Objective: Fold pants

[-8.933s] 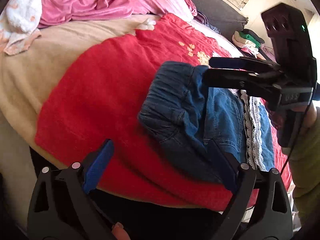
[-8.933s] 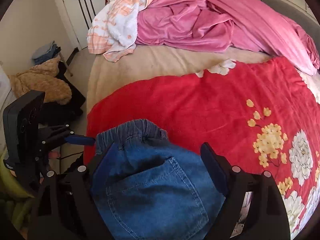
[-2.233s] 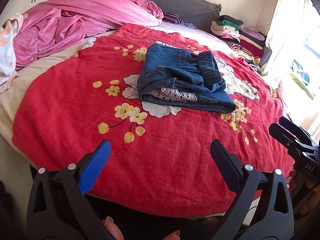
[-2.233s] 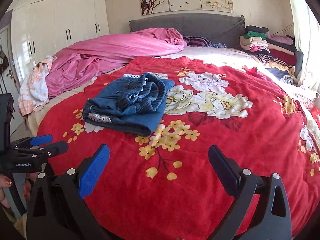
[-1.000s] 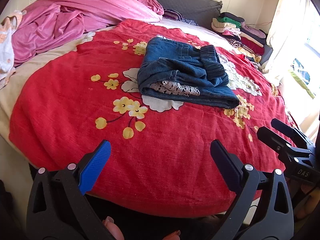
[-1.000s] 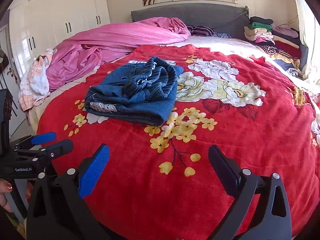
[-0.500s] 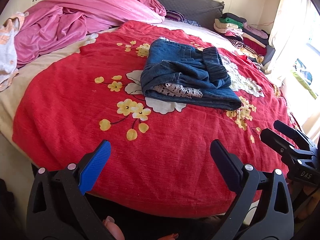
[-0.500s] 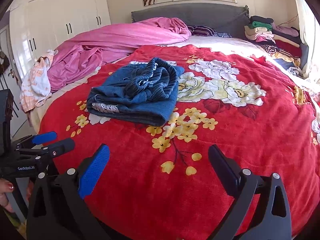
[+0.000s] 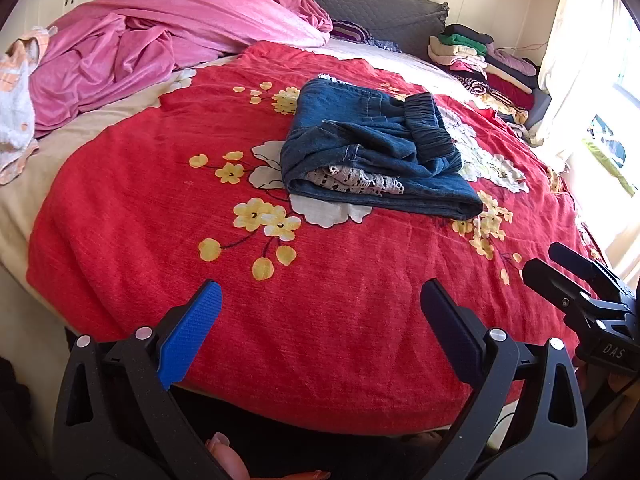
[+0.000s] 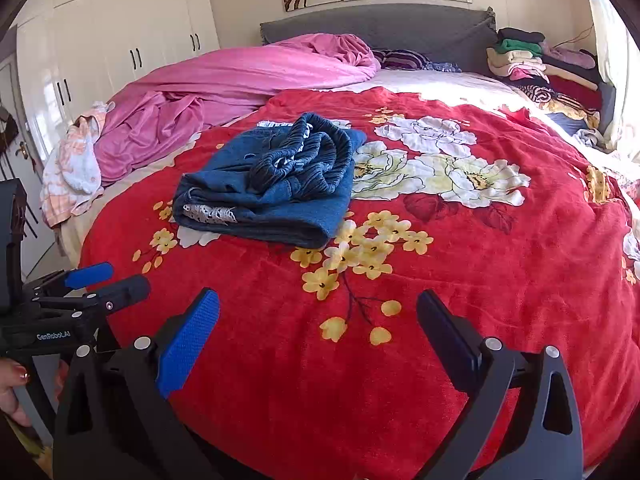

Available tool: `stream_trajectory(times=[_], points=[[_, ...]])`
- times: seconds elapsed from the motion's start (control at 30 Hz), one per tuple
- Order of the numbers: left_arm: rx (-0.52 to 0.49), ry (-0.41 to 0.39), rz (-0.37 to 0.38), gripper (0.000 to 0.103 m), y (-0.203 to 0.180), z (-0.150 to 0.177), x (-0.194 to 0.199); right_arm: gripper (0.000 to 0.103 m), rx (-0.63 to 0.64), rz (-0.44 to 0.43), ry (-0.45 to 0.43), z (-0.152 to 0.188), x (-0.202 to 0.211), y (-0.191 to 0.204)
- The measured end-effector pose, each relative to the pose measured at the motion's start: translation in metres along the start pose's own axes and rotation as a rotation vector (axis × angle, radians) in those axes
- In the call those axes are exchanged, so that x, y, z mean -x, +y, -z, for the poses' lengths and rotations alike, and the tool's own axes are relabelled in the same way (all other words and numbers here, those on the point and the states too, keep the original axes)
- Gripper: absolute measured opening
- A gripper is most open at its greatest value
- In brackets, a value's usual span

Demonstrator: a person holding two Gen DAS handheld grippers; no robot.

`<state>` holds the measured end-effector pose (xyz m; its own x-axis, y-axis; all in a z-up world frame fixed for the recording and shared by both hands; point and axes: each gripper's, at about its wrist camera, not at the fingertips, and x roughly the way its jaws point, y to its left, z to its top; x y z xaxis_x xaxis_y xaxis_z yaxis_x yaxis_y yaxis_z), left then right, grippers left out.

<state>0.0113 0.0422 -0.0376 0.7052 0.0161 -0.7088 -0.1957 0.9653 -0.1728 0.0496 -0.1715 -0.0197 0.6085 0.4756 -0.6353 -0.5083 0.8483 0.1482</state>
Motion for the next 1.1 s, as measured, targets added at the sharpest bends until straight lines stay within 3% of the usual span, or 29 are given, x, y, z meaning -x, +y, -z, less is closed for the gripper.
stream_trajectory(times=[0.63,1.1], points=[[-0.028,0.013,-0.022,0.093,-0.0051,0.0024,-0.0013,0.098,0.002,0.002,0.008,0.0020,-0.0007,0.0006],[-0.027,0.006,0.003,0.093,-0.0050,0.0016,0.0016,0.098,-0.003,0.018,0.012,0.0024,-0.0016,-0.0002]])
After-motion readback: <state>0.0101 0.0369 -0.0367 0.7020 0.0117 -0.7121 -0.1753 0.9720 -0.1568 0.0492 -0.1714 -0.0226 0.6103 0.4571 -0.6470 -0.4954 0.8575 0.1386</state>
